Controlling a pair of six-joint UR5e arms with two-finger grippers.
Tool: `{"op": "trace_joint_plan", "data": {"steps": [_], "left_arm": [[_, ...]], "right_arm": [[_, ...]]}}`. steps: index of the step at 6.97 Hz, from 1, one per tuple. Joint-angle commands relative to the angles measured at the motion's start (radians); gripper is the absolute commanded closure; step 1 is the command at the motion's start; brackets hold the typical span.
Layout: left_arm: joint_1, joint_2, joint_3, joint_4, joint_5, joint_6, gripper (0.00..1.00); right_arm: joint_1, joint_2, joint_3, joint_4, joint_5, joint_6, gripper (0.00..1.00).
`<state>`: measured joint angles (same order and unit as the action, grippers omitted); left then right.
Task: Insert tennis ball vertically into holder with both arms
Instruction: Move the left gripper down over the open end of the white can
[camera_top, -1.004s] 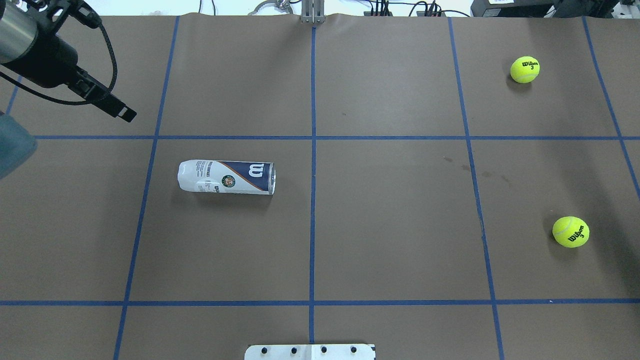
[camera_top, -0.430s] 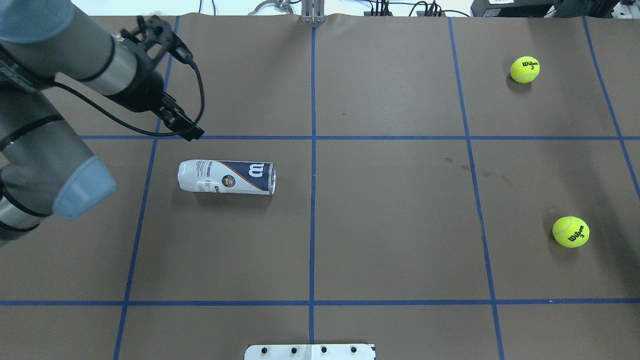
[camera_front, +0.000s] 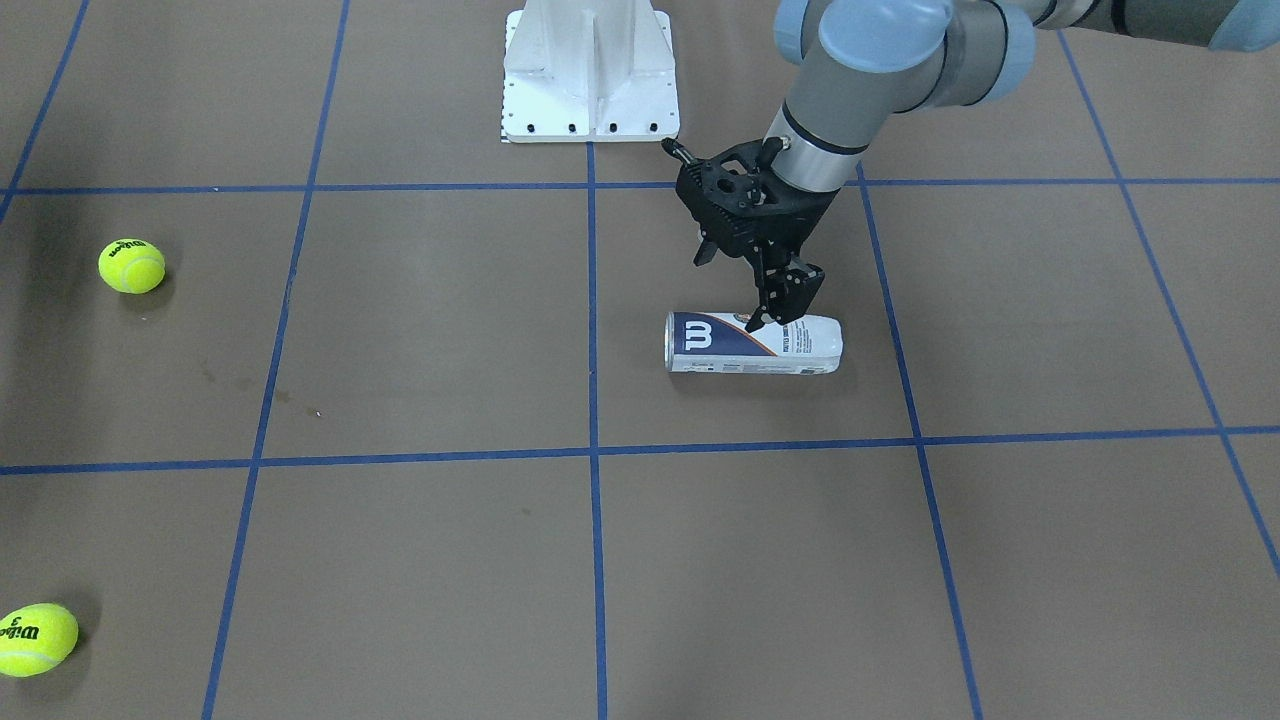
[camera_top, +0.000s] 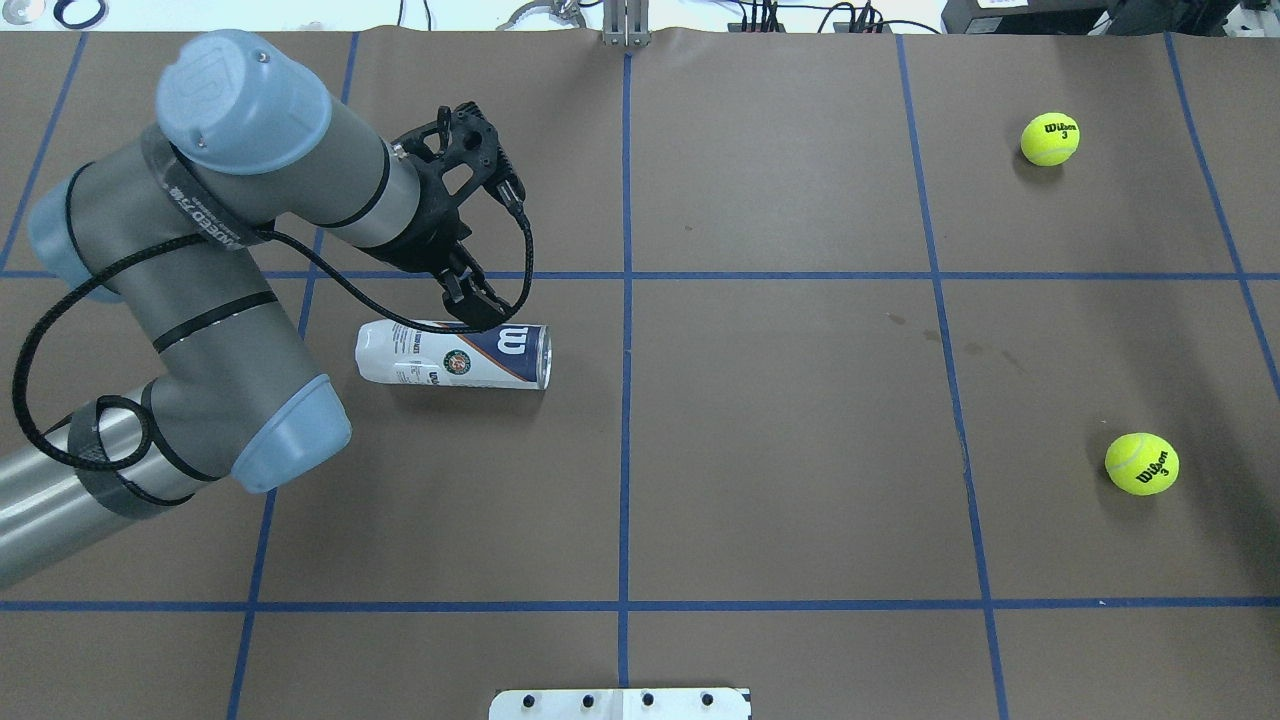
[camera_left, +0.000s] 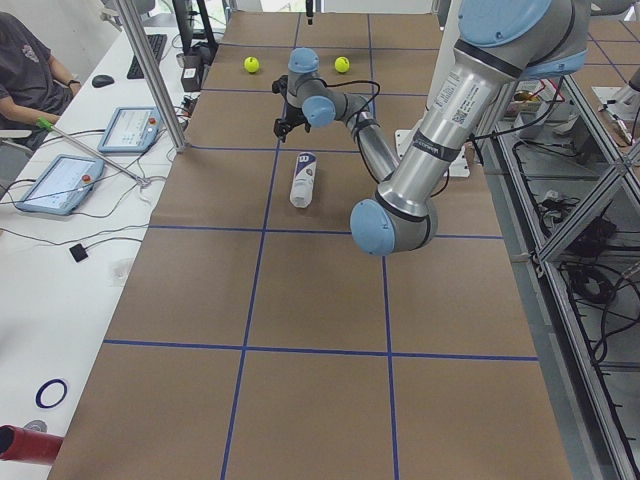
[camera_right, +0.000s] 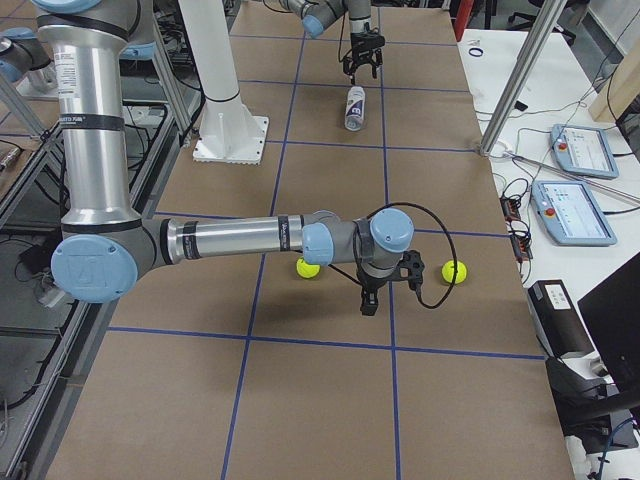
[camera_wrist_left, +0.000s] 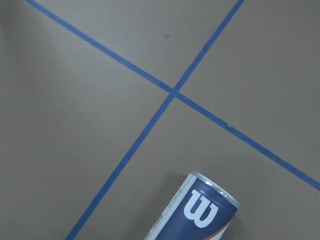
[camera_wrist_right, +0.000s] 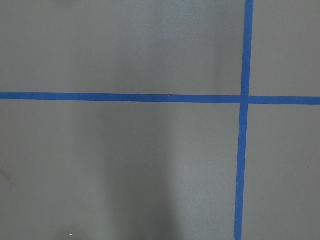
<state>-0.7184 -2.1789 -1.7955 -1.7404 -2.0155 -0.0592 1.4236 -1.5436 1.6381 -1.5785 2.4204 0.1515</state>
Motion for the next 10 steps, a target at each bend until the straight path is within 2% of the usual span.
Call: {"op": "trace_joint_plan", "data": {"steps": [1, 10], "left_arm": [[0.010, -0.007, 0.065, -0.133, 0.001, 0.047, 0.00], [0.074, -0.012, 0.065, -0.104, 0.021, 0.125, 0.00]], "right_arm": [[0.001, 0.003, -0.003, 0.000, 0.000, 0.000, 0.01], [0.002, -0.007, 0.009, -0.002, 0.039, 0.000, 0.01]]}}
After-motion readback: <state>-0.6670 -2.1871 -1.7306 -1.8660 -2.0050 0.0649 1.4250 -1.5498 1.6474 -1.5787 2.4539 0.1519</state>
